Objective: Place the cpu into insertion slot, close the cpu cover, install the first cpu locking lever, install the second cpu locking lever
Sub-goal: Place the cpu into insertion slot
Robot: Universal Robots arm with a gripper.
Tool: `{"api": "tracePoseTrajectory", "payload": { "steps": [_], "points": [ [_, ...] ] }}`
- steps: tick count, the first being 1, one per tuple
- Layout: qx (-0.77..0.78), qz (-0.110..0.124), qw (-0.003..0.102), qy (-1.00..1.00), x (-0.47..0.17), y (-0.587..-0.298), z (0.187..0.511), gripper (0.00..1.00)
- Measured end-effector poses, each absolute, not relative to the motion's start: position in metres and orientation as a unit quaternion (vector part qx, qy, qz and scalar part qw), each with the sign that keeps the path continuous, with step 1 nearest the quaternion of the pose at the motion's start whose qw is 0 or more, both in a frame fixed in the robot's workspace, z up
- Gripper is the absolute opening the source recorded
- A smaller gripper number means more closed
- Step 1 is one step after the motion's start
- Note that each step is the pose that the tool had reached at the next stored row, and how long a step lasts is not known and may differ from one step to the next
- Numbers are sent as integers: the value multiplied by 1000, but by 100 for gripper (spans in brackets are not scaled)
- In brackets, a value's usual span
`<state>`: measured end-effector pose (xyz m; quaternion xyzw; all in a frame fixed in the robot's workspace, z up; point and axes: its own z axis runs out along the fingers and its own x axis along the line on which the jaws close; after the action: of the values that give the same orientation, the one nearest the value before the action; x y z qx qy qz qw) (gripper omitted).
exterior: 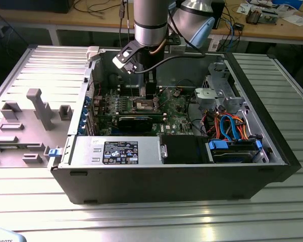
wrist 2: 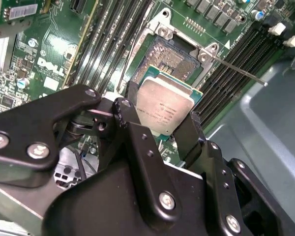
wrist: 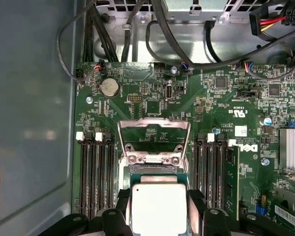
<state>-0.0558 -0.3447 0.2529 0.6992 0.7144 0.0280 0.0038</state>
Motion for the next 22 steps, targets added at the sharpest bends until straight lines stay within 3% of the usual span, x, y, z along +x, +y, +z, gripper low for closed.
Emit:
{"api": "tracePoseTrajectory", "payload": {
  "steps": [14, 22],
  "points": [
    [699, 28, 4, 714, -56, -345, 252, 54],
    [701, 28, 4, 713, -56, -345, 231, 54]
  ]
}}
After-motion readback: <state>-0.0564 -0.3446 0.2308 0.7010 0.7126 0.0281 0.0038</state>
